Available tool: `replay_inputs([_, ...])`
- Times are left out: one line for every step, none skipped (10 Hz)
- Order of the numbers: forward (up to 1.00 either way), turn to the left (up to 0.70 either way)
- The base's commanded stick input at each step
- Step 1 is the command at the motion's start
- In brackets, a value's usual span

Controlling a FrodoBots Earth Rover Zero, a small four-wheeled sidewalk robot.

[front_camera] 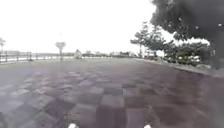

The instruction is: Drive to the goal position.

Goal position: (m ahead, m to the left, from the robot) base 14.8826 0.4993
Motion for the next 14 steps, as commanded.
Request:
replay_inputs([0.85, 0.01])
replay_inputs([0.85, 0.01])
replay_inputs([0.85, 0.01])
replay_inputs([0.85, 0.01])
replay_inputs([0.85, 0.01])
replay_inputs([0.85, 0.01])
replay_inputs([0.85, 0.01])
replay_inputs([0.85, 0.01])
replay_inputs([0.85, 0.01])
replay_inputs([0.85, 0.01])
replay_inputs([0.85, 0.01])
replay_inputs([0.85, 0.01])
replay_inputs([0.85, 0.01])
replay_inputs([0.85, 0.01])
